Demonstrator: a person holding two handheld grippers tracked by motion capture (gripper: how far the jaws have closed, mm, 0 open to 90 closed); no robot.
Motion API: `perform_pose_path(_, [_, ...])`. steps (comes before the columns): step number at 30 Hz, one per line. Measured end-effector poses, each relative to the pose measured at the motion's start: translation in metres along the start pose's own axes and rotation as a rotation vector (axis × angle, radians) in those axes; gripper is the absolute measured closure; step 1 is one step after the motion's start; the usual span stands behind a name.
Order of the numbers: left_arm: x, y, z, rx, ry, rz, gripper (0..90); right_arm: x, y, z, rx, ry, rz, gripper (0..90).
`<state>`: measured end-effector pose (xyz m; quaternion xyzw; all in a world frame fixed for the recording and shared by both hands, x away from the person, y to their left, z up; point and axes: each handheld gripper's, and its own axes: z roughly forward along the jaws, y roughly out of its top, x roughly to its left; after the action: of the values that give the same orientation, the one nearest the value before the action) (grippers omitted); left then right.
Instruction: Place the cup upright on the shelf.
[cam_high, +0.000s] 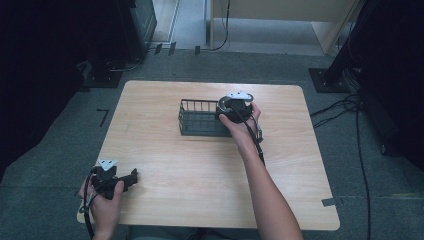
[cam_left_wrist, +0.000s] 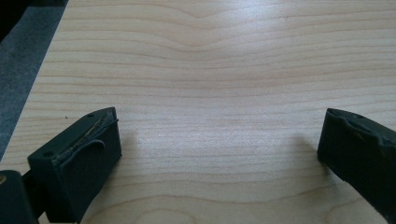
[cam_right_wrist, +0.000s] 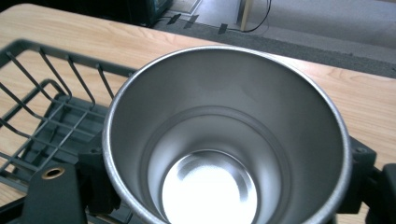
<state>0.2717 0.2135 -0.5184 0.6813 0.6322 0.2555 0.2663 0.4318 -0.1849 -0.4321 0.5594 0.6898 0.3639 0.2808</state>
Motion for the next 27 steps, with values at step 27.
perform_pose_path(27, [0.000,0.000,0.000,0.000,0.000,0.000,0.0,-0.008,0.000,-0.023,-0.016,0.058,0.003,2.2])
